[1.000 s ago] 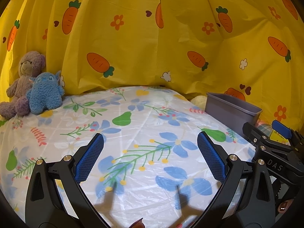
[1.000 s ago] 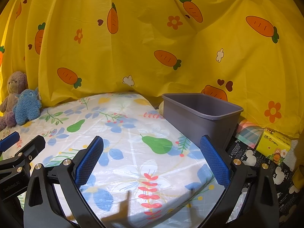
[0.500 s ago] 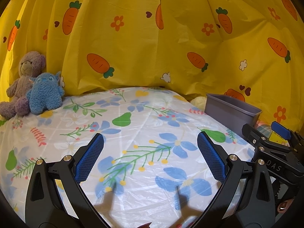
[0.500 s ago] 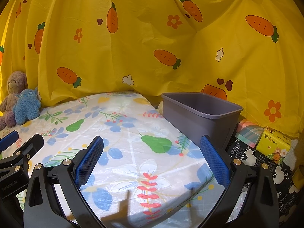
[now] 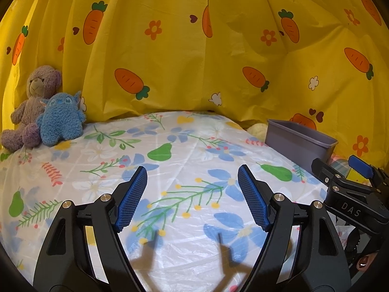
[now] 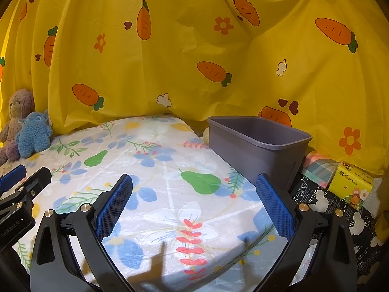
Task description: Collect trash
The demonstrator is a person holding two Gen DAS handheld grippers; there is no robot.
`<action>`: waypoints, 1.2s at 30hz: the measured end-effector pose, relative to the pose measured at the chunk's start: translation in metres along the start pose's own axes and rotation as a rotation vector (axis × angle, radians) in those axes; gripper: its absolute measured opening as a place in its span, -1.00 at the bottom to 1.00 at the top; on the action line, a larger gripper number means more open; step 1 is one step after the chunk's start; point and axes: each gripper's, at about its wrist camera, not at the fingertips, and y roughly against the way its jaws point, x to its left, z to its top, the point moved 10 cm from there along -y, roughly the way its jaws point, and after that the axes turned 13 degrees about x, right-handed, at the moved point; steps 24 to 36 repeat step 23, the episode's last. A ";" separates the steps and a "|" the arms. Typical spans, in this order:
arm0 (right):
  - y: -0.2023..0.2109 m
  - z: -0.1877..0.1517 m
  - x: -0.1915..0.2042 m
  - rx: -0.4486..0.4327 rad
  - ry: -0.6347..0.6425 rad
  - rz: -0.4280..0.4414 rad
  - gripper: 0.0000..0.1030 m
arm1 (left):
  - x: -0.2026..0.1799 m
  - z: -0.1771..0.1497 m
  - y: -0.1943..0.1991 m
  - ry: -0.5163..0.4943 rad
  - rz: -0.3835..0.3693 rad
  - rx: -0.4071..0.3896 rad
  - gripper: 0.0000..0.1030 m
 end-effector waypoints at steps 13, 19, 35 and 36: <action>0.000 0.000 0.000 -0.001 -0.003 -0.001 0.89 | 0.005 0.001 0.001 0.006 0.039 -0.006 0.62; 0.000 0.000 0.000 0.000 -0.004 0.000 0.89 | 0.007 0.002 0.002 0.010 0.050 -0.009 0.69; 0.000 0.001 0.000 0.000 -0.006 0.001 0.89 | 0.010 0.002 0.002 0.012 0.061 -0.010 0.80; 0.000 0.001 0.000 0.000 -0.006 0.001 0.89 | 0.010 0.002 0.002 0.012 0.061 -0.010 0.80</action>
